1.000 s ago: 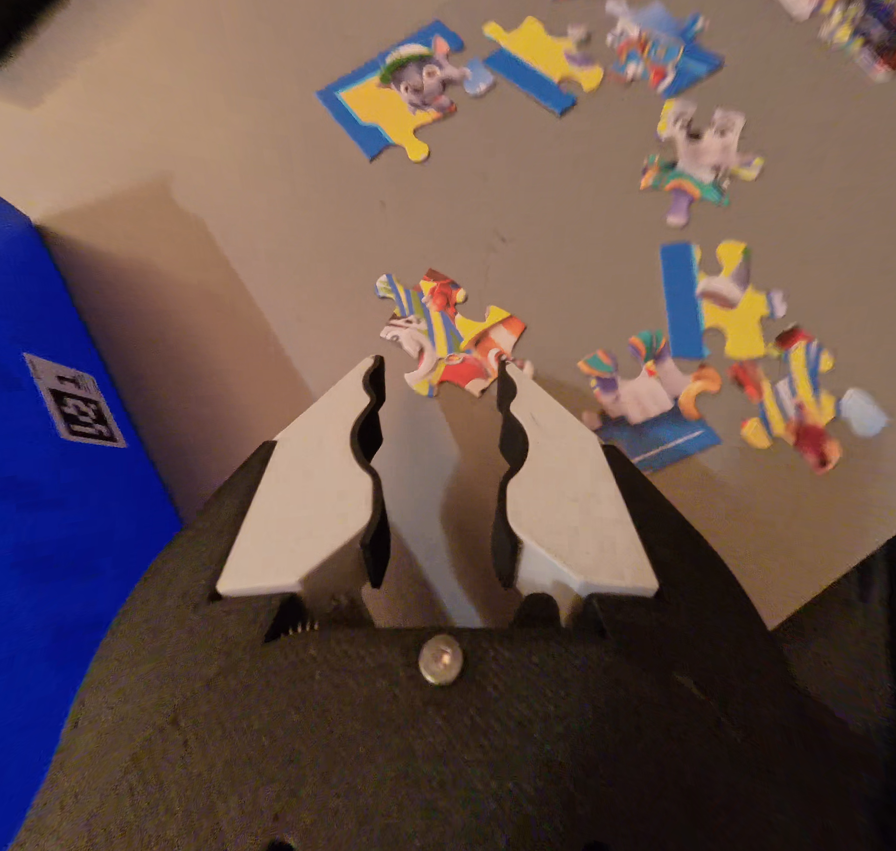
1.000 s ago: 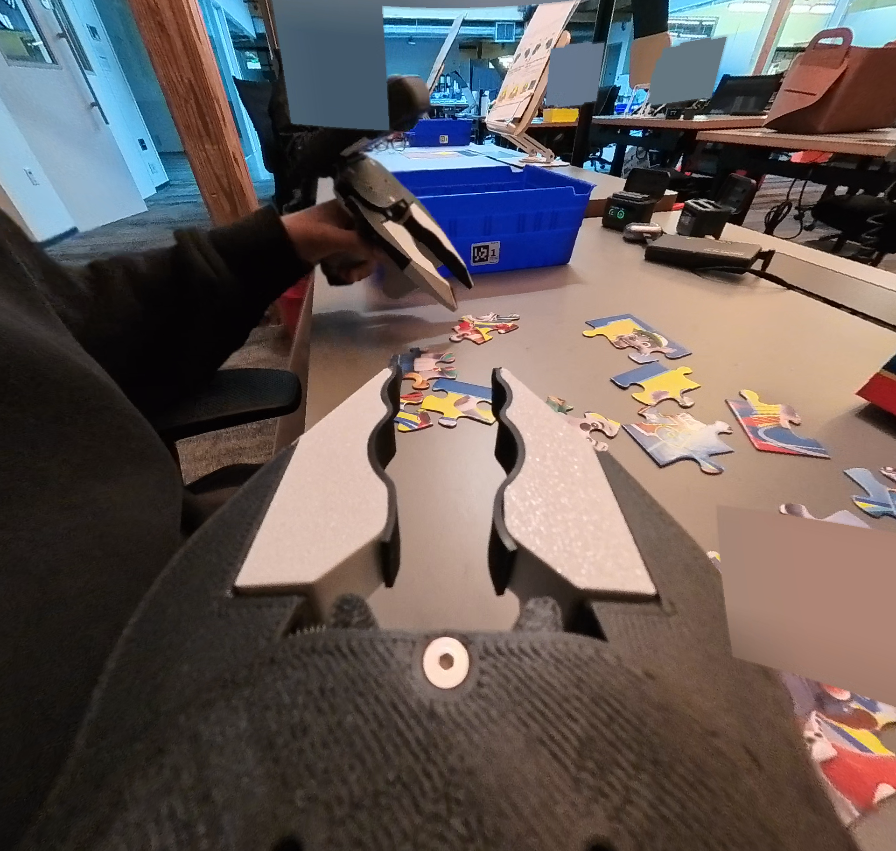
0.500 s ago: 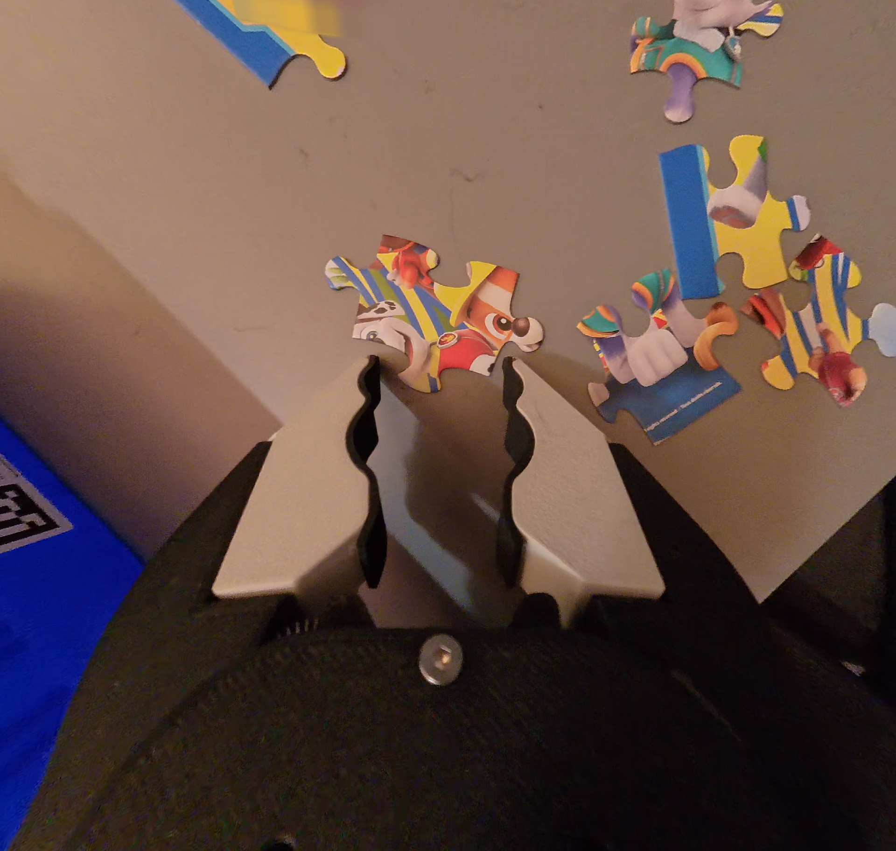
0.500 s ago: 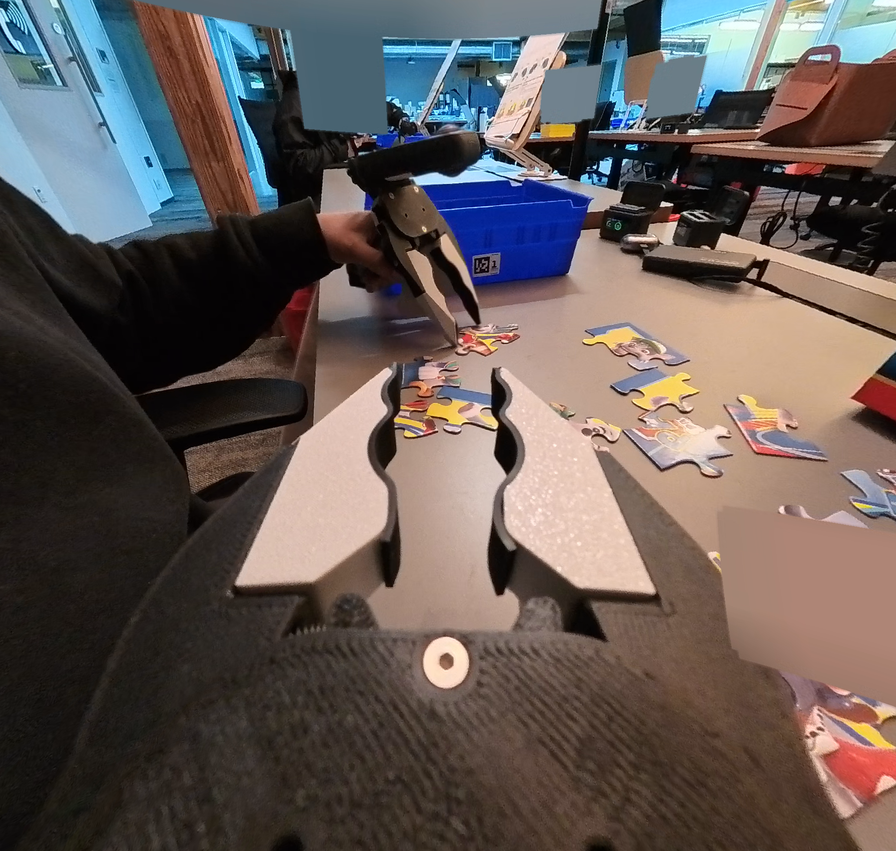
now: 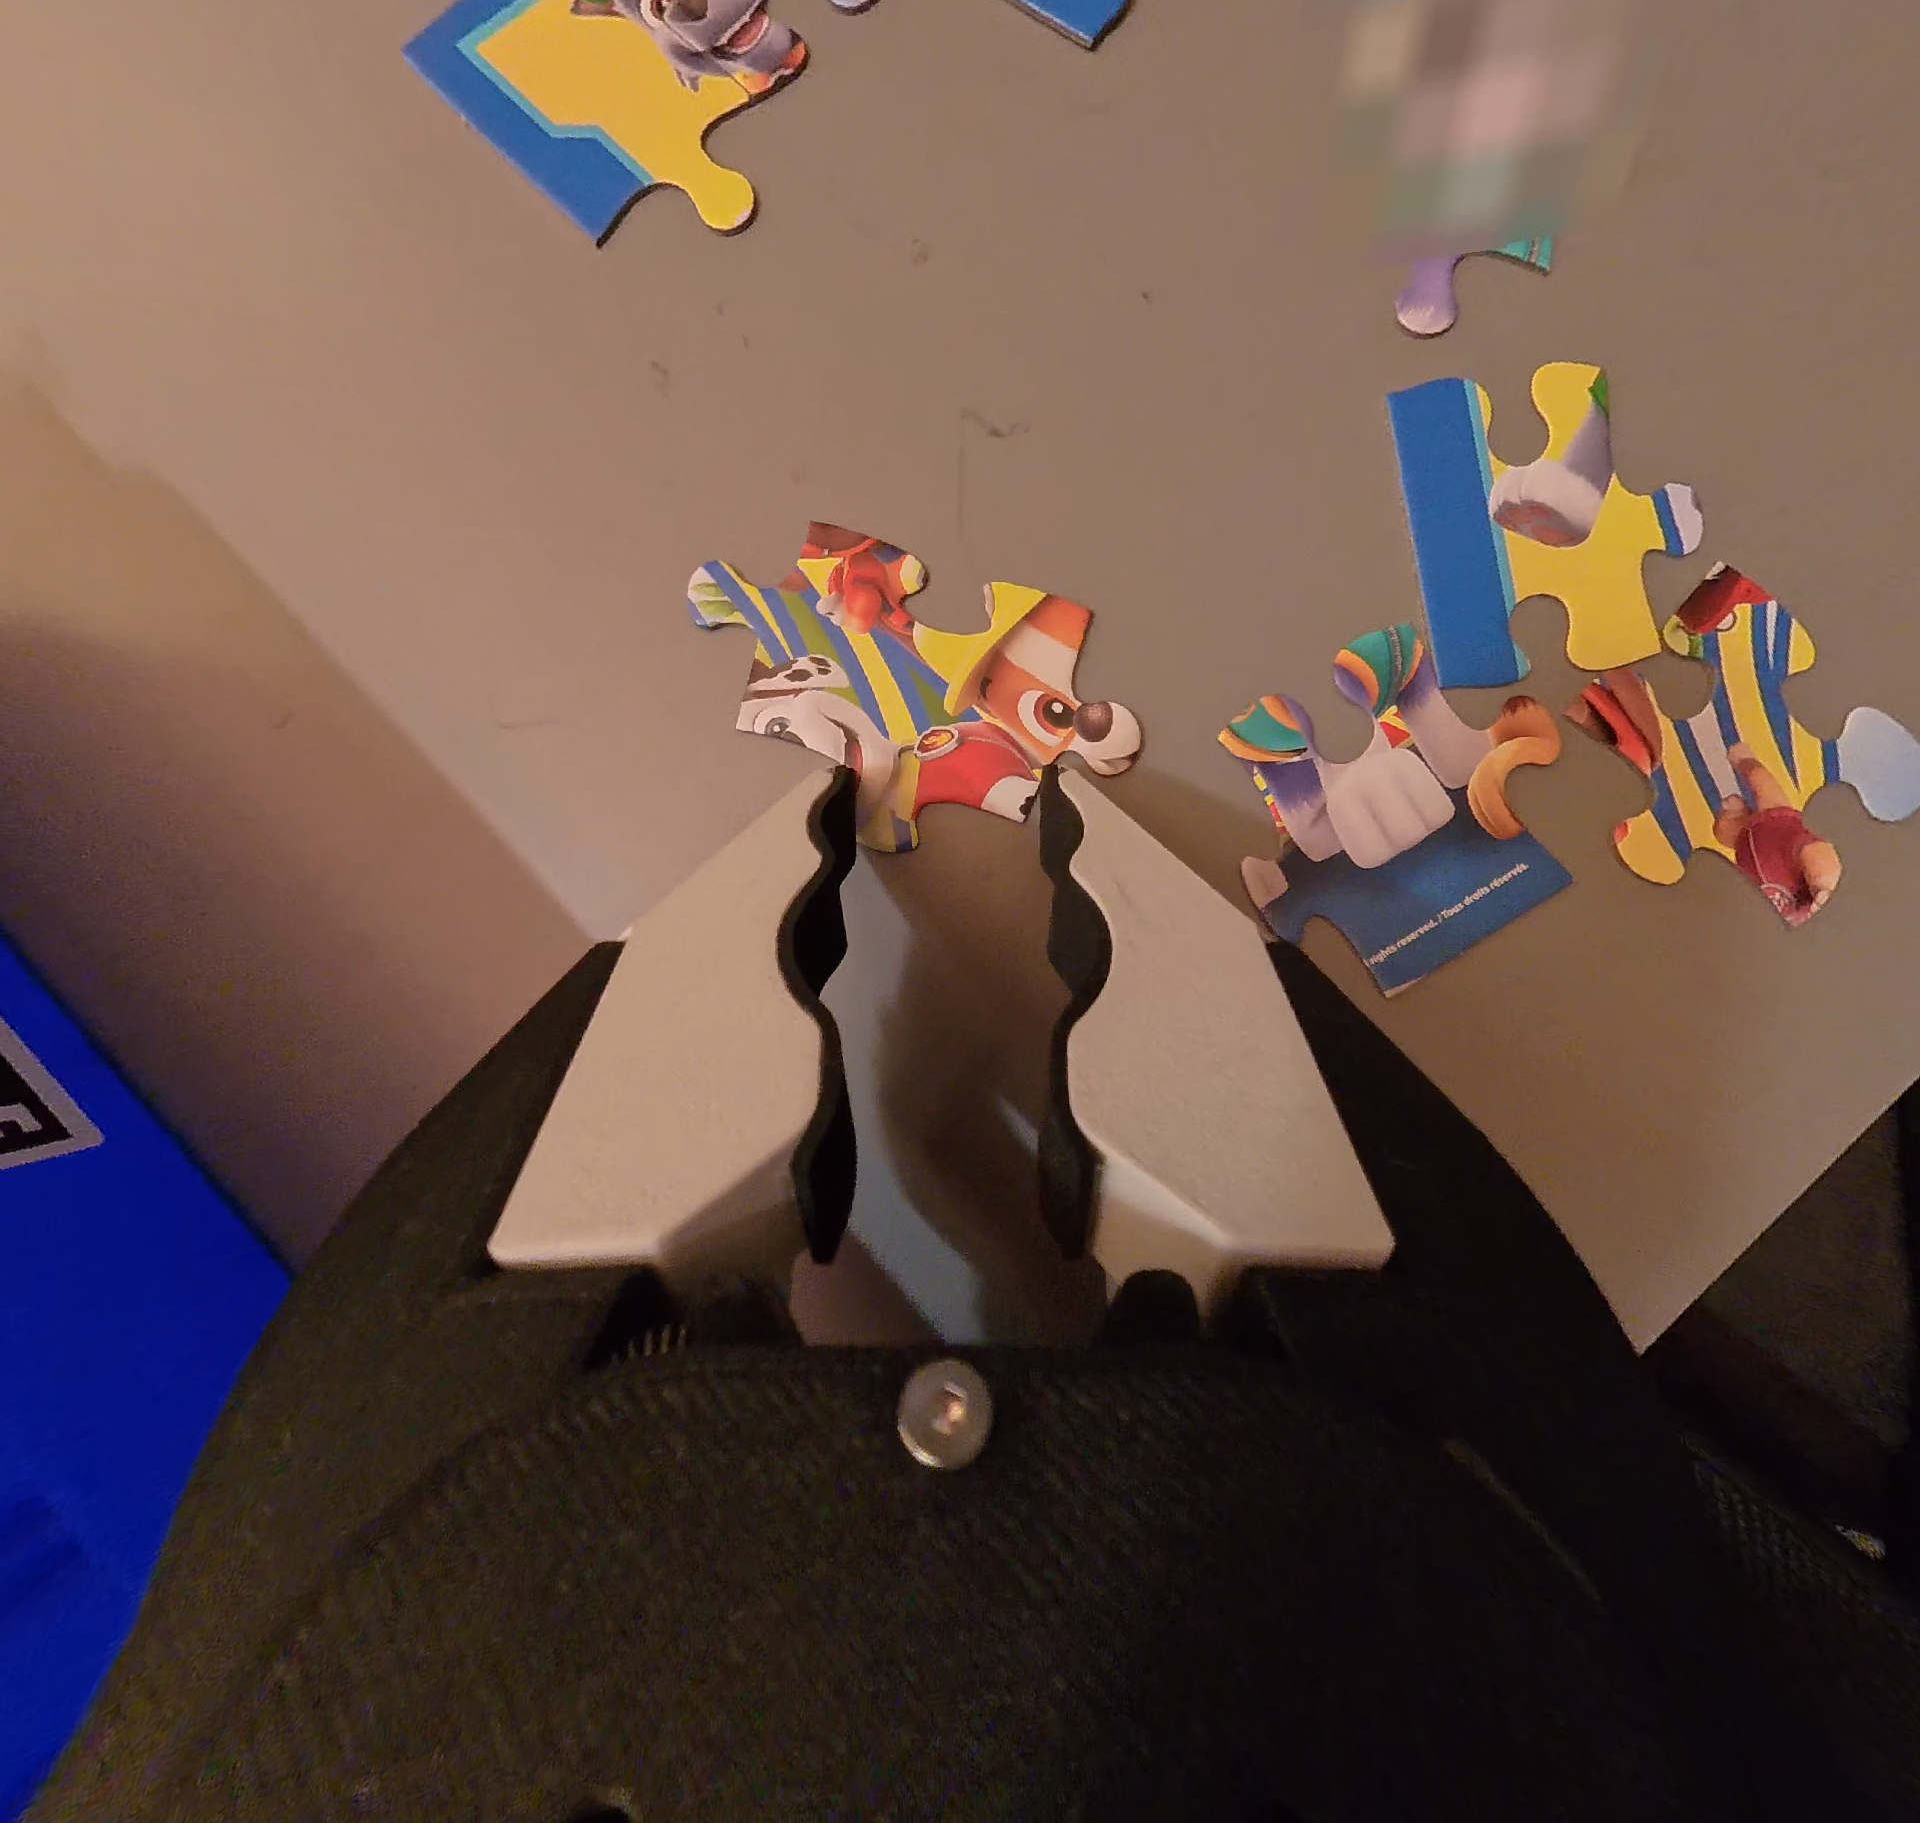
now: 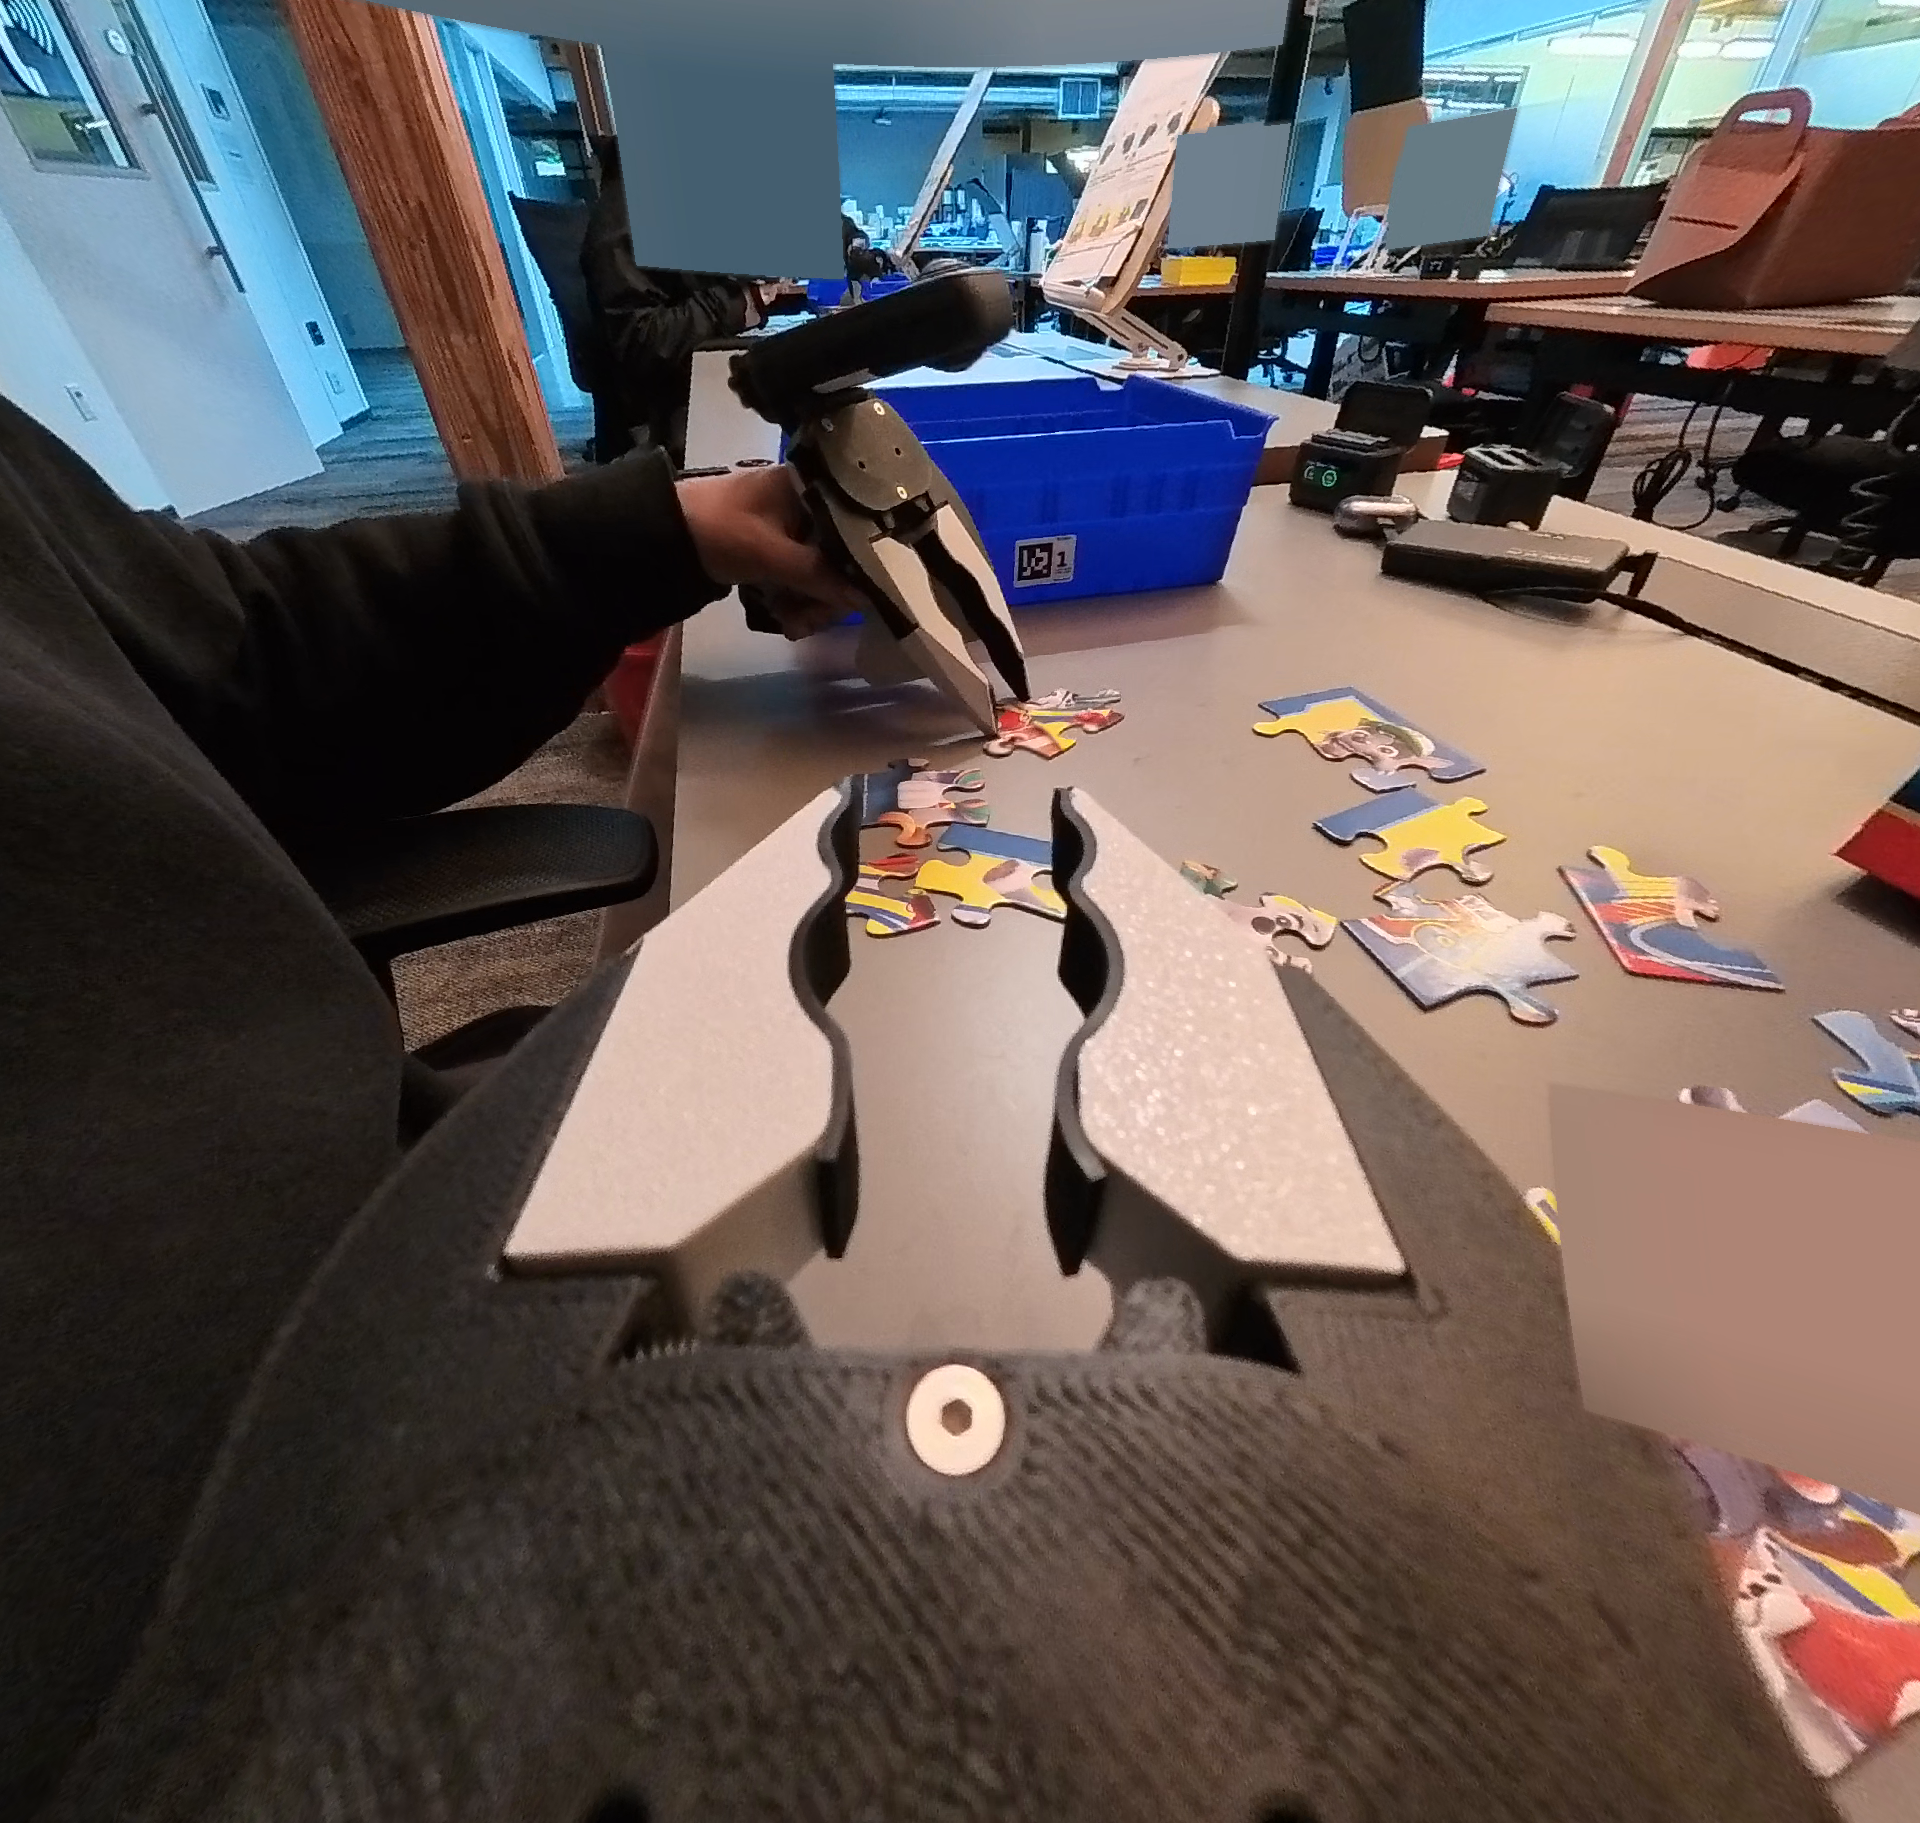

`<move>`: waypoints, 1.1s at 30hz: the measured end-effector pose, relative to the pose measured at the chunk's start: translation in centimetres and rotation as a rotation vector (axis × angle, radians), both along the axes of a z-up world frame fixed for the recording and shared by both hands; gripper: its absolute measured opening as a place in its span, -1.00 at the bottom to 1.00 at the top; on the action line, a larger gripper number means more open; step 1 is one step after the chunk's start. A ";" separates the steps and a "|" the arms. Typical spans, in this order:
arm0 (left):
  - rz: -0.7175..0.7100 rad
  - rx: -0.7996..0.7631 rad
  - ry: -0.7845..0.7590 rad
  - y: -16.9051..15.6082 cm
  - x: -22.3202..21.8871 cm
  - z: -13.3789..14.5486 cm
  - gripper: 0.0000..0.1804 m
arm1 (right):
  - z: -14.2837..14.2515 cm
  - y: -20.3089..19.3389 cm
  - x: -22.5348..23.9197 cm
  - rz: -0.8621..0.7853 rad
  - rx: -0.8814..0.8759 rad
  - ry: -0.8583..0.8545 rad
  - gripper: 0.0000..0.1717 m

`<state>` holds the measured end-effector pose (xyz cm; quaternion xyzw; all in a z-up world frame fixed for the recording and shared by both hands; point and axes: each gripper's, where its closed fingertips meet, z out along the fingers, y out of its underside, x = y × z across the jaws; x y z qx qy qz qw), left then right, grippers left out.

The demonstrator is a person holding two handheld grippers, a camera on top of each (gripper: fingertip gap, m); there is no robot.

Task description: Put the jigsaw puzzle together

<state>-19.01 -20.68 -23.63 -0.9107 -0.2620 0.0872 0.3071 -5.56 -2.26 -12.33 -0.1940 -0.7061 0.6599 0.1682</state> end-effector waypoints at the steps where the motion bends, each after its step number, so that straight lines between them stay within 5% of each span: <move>1: -0.004 -0.001 0.003 0.1 0.1 0.0 -0.62 | 0.0 0.0 0.0 0.000 -0.002 -0.001 -0.58; 13: -0.038 0.028 0.076 1.5 0.7 1.6 -0.64 | -0.1 -0.3 -0.1 0.007 0.000 -0.005 -0.59; 14: -0.041 0.030 0.087 1.7 0.7 1.7 -0.81 | -0.1 -0.4 -0.1 0.008 -0.001 -0.006 -0.59; 16: -0.048 0.041 0.103 2.0 0.7 2.1 -0.83 | -0.2 -0.5 -0.1 0.012 -0.005 -0.010 -0.59; 33: -0.022 0.058 0.105 2.5 -0.3 2.2 -0.24 | -0.2 -0.4 0.5 0.020 -0.032 -0.014 -0.59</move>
